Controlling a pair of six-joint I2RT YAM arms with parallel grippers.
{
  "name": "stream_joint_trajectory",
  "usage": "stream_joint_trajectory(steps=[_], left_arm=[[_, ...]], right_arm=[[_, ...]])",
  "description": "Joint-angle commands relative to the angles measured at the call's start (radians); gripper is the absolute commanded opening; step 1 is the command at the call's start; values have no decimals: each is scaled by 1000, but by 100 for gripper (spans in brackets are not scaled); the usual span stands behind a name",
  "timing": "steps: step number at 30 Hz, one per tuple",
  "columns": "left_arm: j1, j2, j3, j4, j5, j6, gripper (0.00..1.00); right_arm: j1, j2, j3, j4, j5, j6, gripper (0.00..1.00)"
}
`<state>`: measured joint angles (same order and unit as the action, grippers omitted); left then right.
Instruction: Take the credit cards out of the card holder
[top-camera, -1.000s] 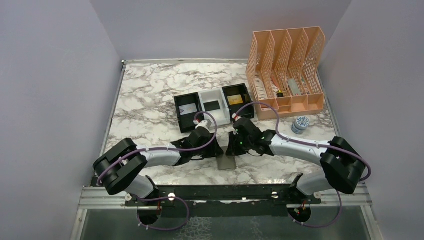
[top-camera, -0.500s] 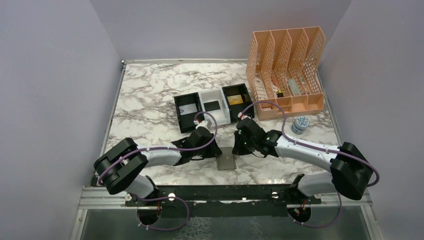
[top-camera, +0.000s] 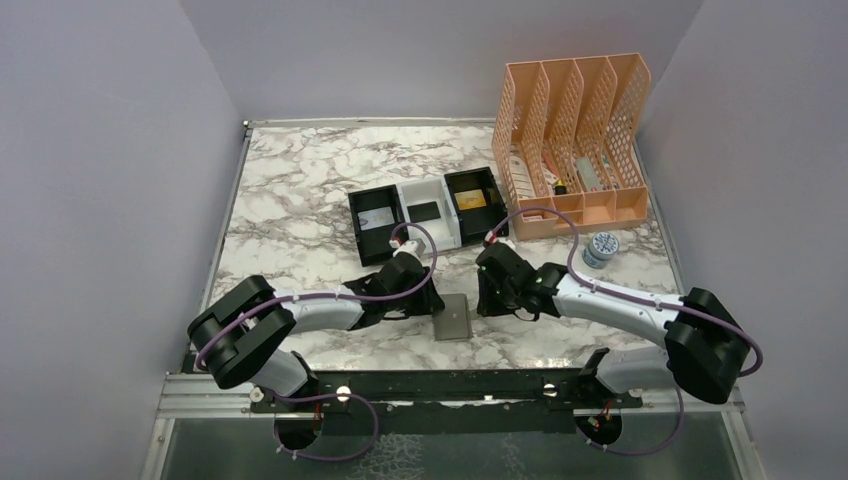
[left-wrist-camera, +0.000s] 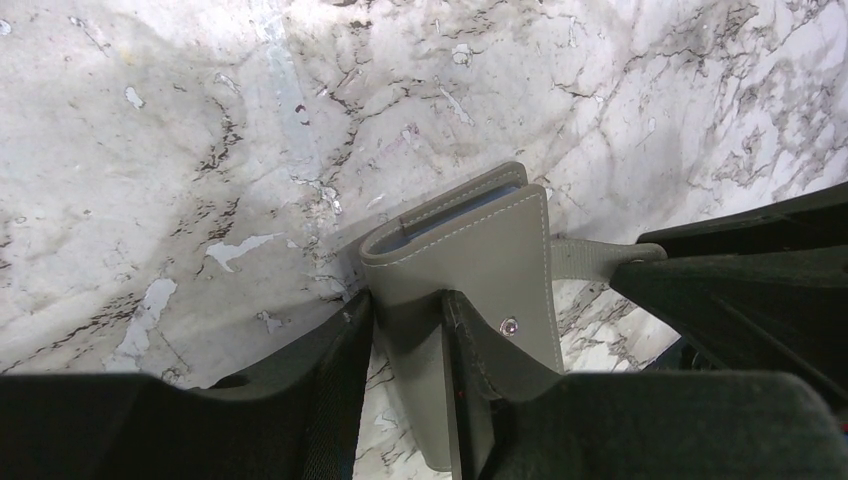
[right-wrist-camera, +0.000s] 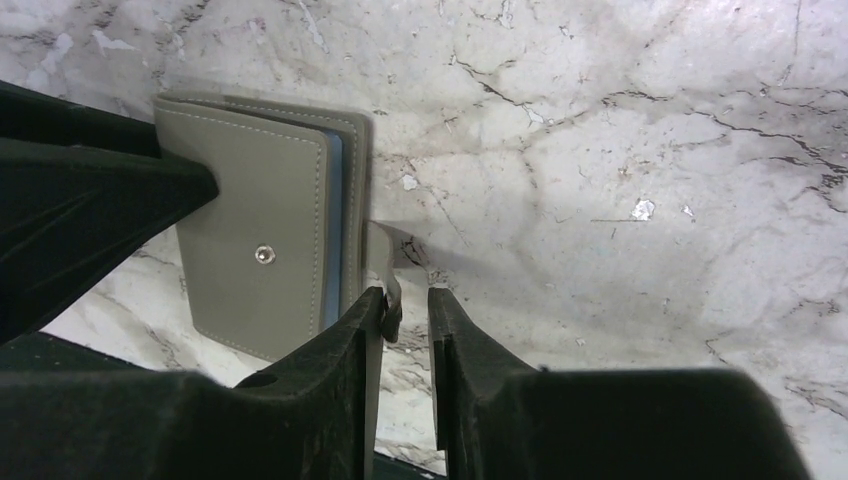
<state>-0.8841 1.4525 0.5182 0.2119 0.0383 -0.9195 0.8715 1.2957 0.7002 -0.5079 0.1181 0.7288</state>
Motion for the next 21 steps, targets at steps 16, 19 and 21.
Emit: stream_joint_trajectory(steps=[16,19,21], left_arm=[[-6,-143,-4,-130,-94,24,69],[-6,-221,-7,-190,-167,17,84],[-6,-279,-8,-238,-227,7,93]], right_arm=[[6,-85,3,130,-78,-4,1],[6,-110,33,139,-114,-31,1],[6,-121,50,152,-149,-46,1]])
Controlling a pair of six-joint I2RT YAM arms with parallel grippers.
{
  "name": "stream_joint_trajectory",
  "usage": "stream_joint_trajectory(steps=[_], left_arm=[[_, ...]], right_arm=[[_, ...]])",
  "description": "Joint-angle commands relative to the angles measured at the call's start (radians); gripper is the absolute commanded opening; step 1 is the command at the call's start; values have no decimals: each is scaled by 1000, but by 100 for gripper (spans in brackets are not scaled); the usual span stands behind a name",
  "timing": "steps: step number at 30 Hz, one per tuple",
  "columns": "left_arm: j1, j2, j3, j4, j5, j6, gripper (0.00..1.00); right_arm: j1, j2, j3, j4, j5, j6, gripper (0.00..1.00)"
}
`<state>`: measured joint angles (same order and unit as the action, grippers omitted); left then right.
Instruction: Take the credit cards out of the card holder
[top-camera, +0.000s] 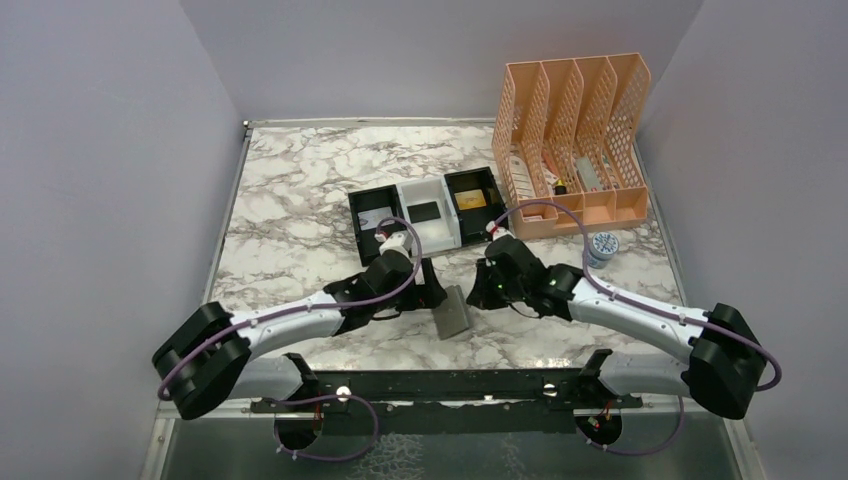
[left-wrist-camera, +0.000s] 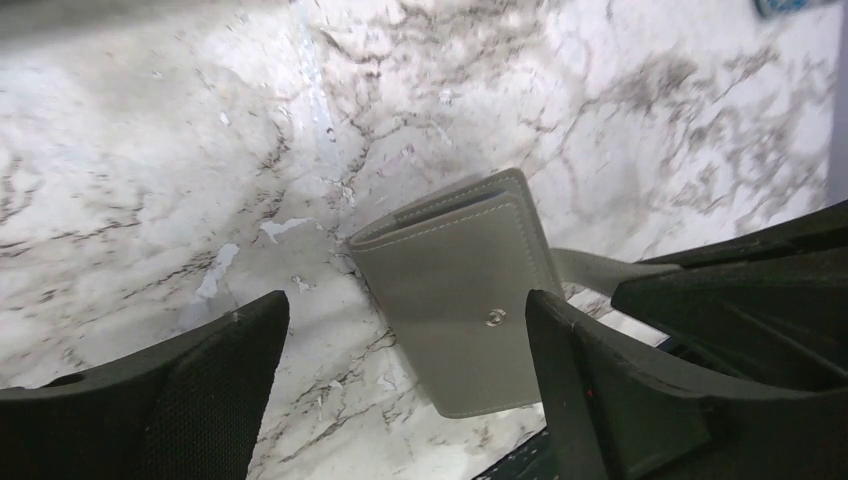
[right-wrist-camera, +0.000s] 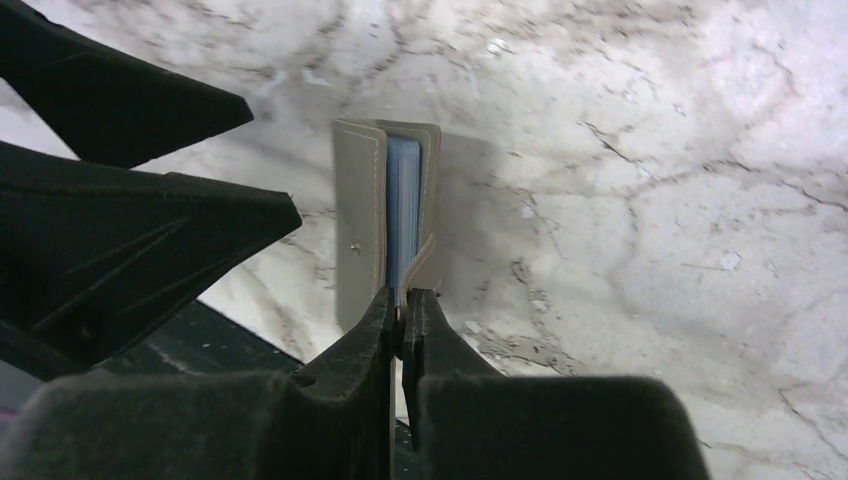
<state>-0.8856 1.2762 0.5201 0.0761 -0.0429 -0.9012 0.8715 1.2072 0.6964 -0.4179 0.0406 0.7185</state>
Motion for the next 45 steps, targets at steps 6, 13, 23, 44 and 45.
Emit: stream_joint_trajectory(steps=[6,13,23,44,45], left_arm=[[-4,-314,-38,-234,-311,-59,99],[-4,-521,-80,-310,-384,-76,99],[-3,-474,-93,-255,-258,-16,99],[0,-29,-10,162,184,16,88],[-1,-20,-8,162,191,14,87]], right_arm=[[6,-55,68,187,-255,-74,1],[6,9,86,258,-359,-80,1],[6,33,68,252,-261,-30,1],[-140,-36,-227,193,-118,70,1],[-140,-35,-228,192,-108,71,1]])
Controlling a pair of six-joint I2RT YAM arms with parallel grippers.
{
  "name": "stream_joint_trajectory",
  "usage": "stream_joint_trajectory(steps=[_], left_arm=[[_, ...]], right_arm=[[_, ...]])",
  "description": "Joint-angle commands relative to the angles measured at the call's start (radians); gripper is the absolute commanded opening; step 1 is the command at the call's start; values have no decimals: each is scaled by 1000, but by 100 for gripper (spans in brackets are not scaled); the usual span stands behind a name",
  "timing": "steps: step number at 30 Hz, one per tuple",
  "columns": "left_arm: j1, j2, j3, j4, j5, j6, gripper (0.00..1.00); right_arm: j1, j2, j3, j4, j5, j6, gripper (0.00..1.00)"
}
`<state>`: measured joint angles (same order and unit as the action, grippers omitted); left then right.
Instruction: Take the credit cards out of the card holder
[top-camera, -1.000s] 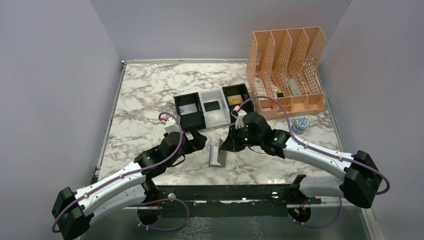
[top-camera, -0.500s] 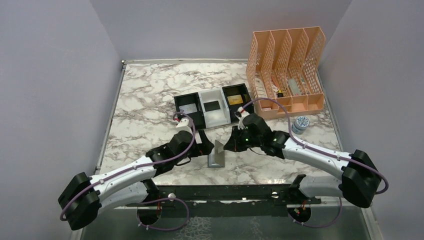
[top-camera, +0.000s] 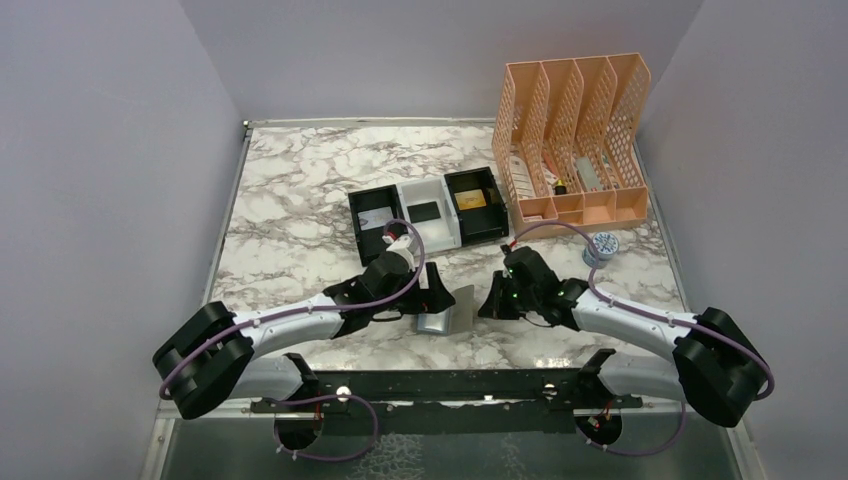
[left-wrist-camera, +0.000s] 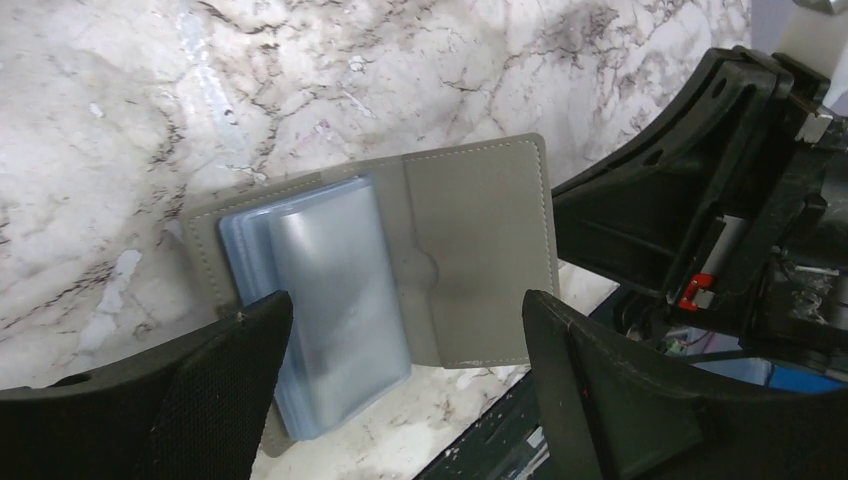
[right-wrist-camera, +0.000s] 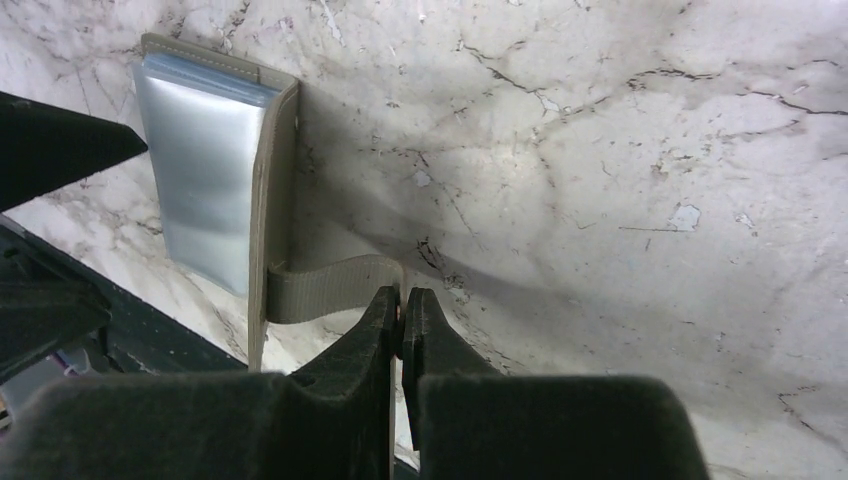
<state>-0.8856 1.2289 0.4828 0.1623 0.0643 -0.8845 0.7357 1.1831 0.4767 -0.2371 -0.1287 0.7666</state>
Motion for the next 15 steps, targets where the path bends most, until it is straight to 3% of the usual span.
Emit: stream_joint_trajectory(steps=[1,7,15], left_arm=[[0,37,33,73,89,-5,86],[-2,62,38,73,105,-14,77],[-1,21,48,-30,-4,-9,82]], right_arm=[[-5,-9,-10,11,69,25,1],[-4,11,-2,25,60,20,1],[-4,31,-7,28,73,29,1]])
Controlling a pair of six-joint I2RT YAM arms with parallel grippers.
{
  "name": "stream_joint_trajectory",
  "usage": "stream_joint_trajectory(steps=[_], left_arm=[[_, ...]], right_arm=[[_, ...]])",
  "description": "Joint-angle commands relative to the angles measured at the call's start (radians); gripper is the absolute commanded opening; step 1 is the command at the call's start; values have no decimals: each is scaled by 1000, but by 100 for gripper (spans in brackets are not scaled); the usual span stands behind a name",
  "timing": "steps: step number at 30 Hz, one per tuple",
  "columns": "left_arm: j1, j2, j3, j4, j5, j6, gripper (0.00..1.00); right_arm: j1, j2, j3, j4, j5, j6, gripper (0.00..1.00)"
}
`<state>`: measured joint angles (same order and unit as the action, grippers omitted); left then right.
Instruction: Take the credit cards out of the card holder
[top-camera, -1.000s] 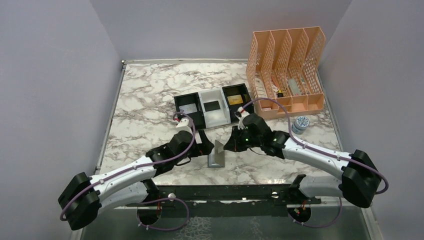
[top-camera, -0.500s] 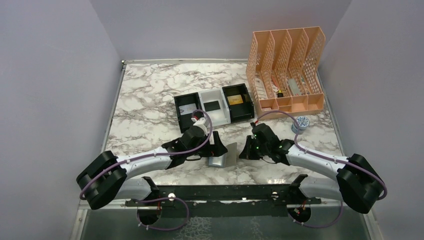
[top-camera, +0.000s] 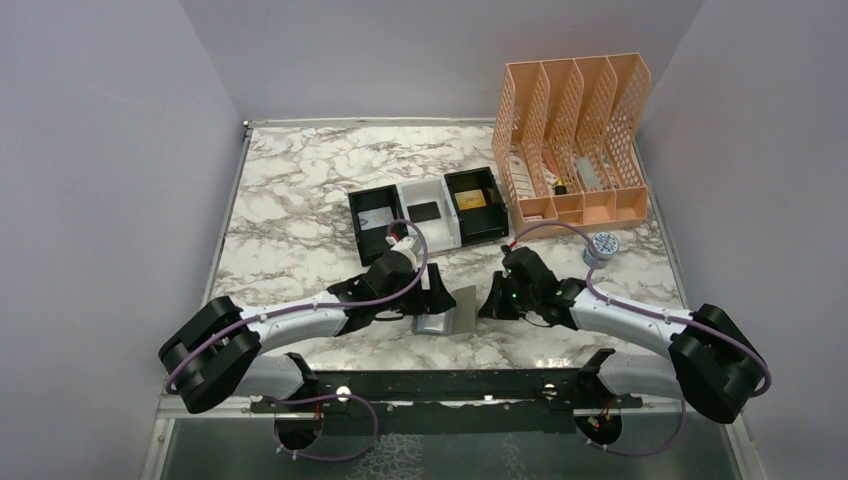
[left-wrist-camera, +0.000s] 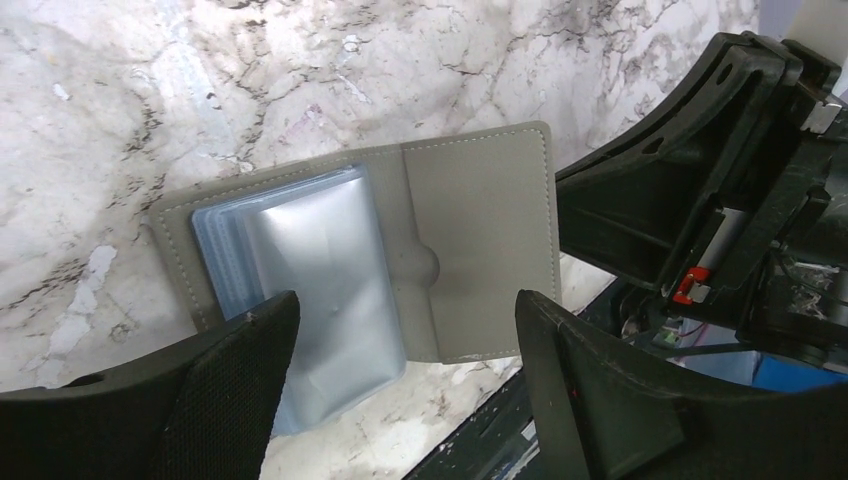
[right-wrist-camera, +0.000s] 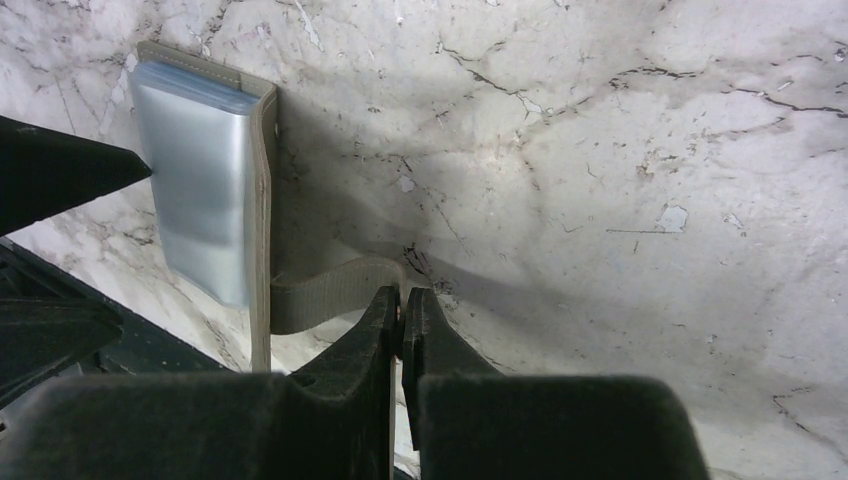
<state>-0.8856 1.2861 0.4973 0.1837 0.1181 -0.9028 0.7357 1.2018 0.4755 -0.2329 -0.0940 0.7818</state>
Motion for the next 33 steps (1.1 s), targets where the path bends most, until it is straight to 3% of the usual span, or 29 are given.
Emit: stream_joint_trajectory(steps=[1,18,33], left_arm=[[-1,-41,37,-63,-67,13,83],[-3,47,34,-46,-18,14,75],[-3,-4,33,-128,-113,32,81]], right_arm=[[-4,14,-7,25,39,14,1],[-4,36,-9,45,33,17,1],[-5,46,-20,43,41,28,1]])
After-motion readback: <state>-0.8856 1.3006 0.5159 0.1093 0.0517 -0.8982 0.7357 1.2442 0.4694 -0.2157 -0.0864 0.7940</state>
